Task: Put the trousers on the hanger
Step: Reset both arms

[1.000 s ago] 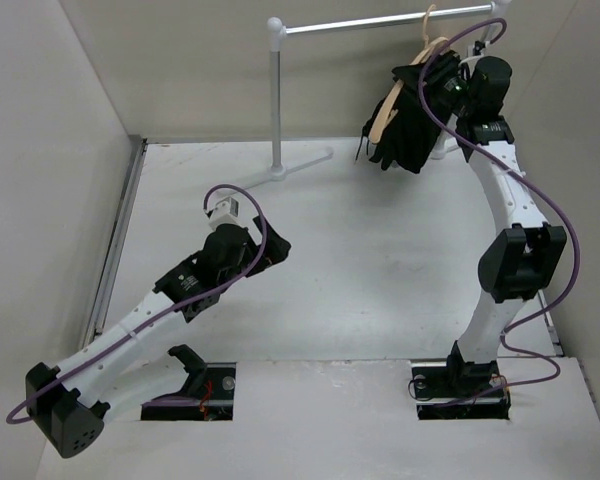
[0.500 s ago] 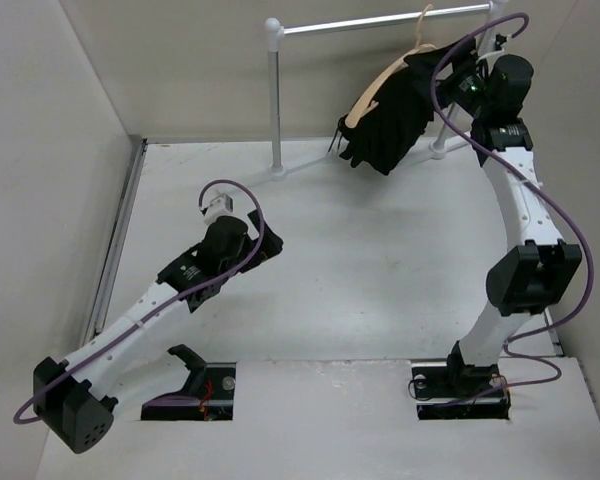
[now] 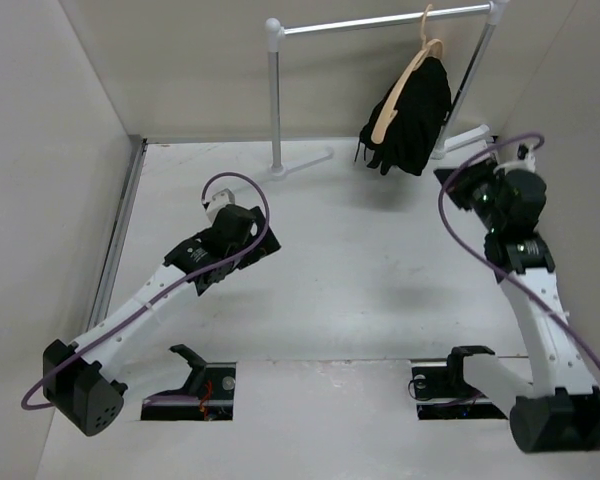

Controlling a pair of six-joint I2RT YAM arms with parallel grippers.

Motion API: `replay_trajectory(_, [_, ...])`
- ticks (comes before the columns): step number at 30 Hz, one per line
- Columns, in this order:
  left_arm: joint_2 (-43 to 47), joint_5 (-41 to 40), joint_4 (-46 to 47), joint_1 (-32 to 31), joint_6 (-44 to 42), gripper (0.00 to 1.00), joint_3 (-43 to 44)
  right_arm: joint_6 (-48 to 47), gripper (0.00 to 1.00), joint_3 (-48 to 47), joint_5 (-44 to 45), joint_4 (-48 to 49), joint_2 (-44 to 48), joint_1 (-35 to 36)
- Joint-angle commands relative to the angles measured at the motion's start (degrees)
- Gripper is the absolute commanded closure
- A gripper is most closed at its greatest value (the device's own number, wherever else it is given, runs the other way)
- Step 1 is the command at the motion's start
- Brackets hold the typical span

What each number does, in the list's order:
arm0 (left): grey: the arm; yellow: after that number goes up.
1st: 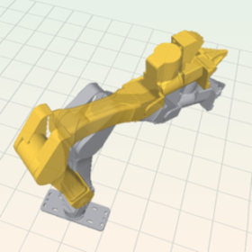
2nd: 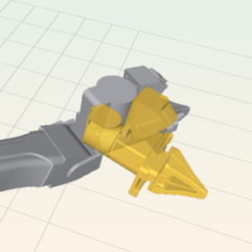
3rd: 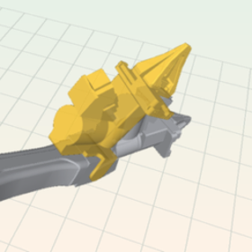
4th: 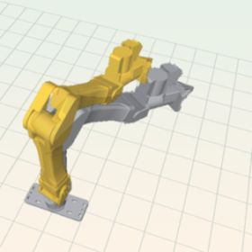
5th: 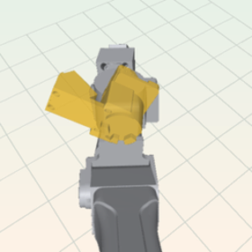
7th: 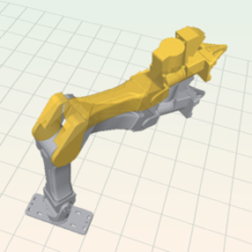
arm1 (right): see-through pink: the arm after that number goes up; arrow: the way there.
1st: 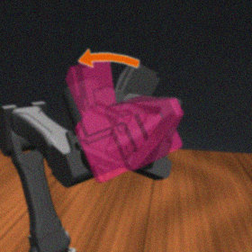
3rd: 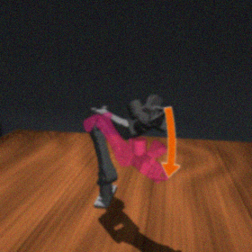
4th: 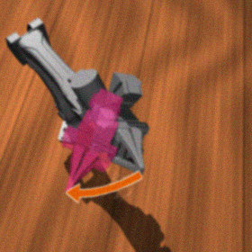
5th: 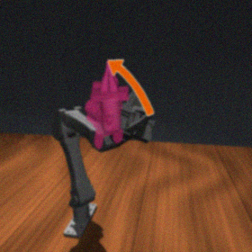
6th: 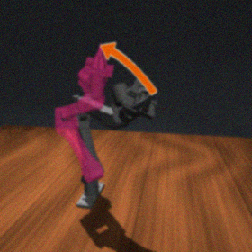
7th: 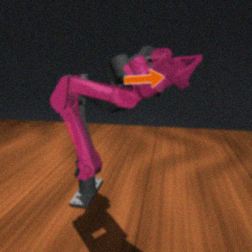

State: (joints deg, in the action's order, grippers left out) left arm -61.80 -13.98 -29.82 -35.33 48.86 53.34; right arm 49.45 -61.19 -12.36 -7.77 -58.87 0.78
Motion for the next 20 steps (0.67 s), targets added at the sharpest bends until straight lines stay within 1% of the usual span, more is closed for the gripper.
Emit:
replay_trajectory(1, [1.5,-1.8,-2.2,-0.7,-0.6,0.0,0.5,-4.0,0.88,11.7,11.8,-9.3,8.4,2.2])
replay_trajectory(3, [1.5,-1.8,-2.2,-0.9,-0.6,0.0,-0.4,-5.1,0.86,17.6,16.1,-15.1,12.9,3.0])
replay_trajectory(5, [0.8,-1.7,-2.2,-1.1,-0.6,0.0,-0.9,-5.8,0.79,21.9,19.5,-19.3,15.8,3.3])
replay_trajectory(9, [-1.3,-1.4,-1.6,-2.1,-0.7,0.0,-0.3,-5.9,0.52,28.0,24.3,-26.1,20.8,3.6])
replay_trajectory(10, [-1.9,-1.4,-1.5,-2.3,-0.8,0.0,-0.1,-5.6,0.45,27.6,25.4,-26.5,21.8,5.1])
replay_trajectory(12, [-3.1,-1.4,-1.5,-2.9,-0.8,0.0,0.7,-5.9,0.37,25.9,27.6,-27.5,21.2,6.6])
replay_trajectory(14, [-3.9,-1.7,-1.4,-3.7,-0.9,0.0,1.3,-5.9,0.35,24.9,28.0,-27.7,19.9,7.3])
replay_trajectory(20, [-3.9,-2.0,-1.7,-4.8,-1.4,0.0,1.5,-6.3,0.33,23.8,26.4,-26.8,19.8,7.3])
